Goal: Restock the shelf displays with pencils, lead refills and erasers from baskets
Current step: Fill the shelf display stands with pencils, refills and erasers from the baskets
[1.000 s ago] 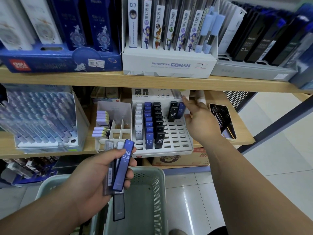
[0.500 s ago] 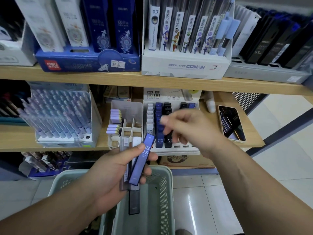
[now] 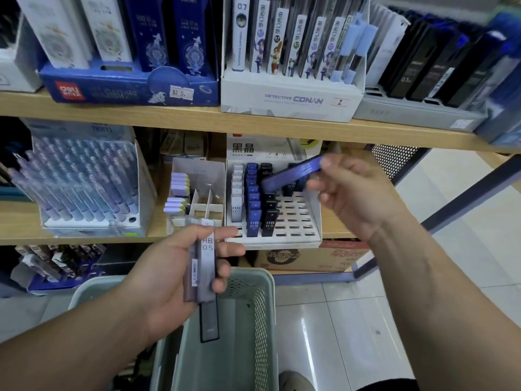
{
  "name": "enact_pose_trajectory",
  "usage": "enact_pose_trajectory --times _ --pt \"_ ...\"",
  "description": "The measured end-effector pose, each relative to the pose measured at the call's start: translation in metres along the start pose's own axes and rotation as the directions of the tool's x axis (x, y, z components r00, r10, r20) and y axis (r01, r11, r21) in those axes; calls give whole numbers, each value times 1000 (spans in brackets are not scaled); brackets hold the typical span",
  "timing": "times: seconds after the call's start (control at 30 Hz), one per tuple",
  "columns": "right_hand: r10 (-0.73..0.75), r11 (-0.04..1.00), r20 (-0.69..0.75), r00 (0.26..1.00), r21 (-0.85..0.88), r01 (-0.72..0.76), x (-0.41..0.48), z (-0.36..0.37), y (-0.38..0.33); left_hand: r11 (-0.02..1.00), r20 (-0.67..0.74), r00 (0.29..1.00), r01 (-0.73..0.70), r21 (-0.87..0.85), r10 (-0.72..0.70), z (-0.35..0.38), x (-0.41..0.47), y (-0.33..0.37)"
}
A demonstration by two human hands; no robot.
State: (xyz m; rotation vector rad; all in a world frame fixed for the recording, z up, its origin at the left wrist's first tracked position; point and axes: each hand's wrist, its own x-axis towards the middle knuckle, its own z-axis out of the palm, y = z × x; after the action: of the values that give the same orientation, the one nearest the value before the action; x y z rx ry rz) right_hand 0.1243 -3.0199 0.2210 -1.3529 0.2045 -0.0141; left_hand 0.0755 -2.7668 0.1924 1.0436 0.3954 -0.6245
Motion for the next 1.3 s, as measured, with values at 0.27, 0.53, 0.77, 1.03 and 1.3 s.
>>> enact_pose_trajectory --times 0.27,0.53,0.77,1.03,1.3 --pt "-358 810 -327 875 -574 118 39 -52 30 998 -78 995 -54 38 57 -5 8 0" --pt "-511 447 5 859 -852 271 60 -36 53 999 -120 992 -34 20 37 -6 13 3" --pt "-550 311 83 831 -903 296 64 -39 52 999 -120 992 -49 1 49 -9 12 6" --pt "-557 257 123 821 -915 312 63 -43 53 995 -101 991 -92 -29 89 -6 6 9" --pt "-558 197 157 815 -929 314 65 -38 58 993 -122 986 -116 -29 111 -7 4 10"
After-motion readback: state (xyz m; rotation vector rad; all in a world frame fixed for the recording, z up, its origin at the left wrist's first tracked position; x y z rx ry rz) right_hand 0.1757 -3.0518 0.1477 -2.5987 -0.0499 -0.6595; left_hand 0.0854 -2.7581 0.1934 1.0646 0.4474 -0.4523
